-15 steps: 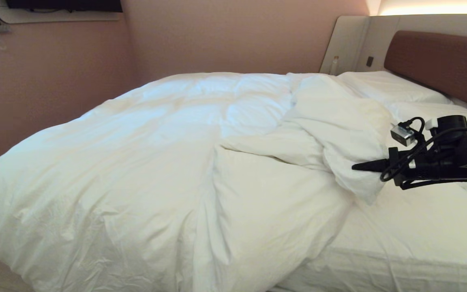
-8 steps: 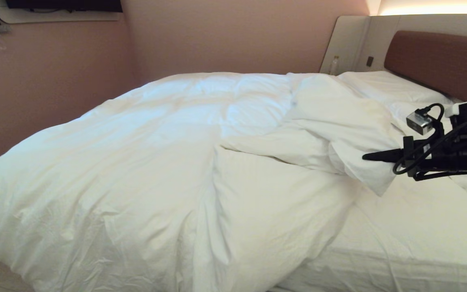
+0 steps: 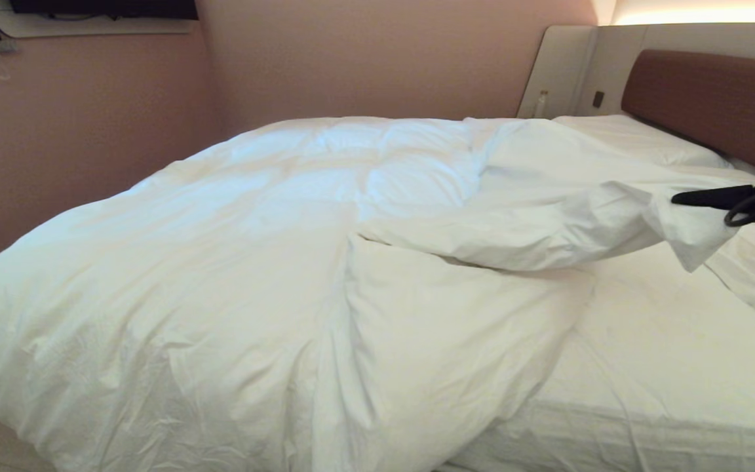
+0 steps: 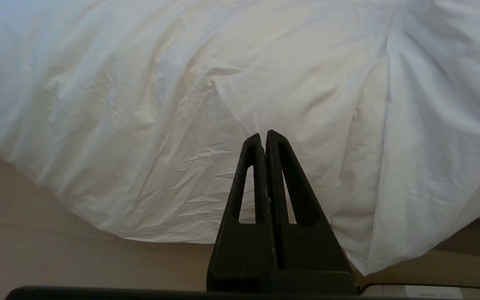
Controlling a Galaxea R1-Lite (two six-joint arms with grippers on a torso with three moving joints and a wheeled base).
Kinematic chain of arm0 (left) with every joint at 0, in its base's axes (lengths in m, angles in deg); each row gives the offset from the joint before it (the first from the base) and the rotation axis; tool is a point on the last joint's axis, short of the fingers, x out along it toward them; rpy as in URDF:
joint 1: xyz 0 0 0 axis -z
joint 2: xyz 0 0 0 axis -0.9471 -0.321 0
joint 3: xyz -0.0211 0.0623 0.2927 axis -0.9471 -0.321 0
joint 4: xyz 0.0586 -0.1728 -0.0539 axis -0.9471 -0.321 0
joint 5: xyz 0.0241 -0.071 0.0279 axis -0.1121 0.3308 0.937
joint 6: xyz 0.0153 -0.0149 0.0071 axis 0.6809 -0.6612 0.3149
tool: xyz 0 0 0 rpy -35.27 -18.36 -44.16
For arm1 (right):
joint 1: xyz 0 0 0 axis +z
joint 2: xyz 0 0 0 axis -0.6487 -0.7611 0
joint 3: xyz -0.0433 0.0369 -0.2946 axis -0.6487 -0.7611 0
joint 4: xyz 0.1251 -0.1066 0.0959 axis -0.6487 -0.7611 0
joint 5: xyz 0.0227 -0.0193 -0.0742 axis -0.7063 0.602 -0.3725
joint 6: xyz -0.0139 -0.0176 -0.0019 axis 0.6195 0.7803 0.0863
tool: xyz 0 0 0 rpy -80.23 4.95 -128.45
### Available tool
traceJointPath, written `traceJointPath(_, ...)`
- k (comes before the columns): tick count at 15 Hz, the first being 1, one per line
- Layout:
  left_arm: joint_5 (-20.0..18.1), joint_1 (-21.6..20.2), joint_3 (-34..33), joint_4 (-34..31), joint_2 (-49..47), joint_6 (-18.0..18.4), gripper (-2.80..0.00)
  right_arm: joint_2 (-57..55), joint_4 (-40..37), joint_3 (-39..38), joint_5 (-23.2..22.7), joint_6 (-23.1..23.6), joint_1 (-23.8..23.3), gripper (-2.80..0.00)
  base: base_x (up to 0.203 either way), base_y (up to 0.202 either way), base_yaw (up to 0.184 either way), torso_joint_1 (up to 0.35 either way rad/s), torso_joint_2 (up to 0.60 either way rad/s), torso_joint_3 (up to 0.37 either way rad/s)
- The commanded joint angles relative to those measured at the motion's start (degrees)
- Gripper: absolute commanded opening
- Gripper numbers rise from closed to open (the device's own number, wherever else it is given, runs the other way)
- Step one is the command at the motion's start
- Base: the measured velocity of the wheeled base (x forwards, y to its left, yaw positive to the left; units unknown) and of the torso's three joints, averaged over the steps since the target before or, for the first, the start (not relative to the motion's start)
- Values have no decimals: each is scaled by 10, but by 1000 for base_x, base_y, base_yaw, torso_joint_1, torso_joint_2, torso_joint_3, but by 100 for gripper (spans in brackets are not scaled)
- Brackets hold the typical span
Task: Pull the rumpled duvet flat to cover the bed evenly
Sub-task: Flatten the corners of the folded blanket
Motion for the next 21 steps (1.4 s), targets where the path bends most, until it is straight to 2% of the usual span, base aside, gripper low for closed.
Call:
traceJointPath(1,0,0,0,0,0,0,-280,32,-22,21,-5,-36,-29,-280,0,0,0,0,0,0)
traceJointPath(5,0,0,0,0,0,0,-280,70,-25,53,-13,-98,-96,-280,0,0,0,0,0,0)
traceJointPath(7,0,0,0,0,0,0,-280,80,-25,66,-51,-124,-136,-280,0,0,0,0,0,0)
traceJointPath(10,0,0,0,0,0,0,-280,103,-24,93,-127,-182,-222,-280,0,0,0,0,0,0)
traceJointPath(14,0,0,0,0,0,0,-280,146,-21,116,-163,-245,-305,-280,0,0,0,0,0,0)
traceJointPath(16,0,0,0,0,0,0,-280,163,-21,131,-176,-253,-342,-280,0,0,0,0,0,0)
traceJointPath(21,0,0,0,0,0,0,-280,160,-29,167,-178,-259,-443,-280,0,0,0,0,0,0)
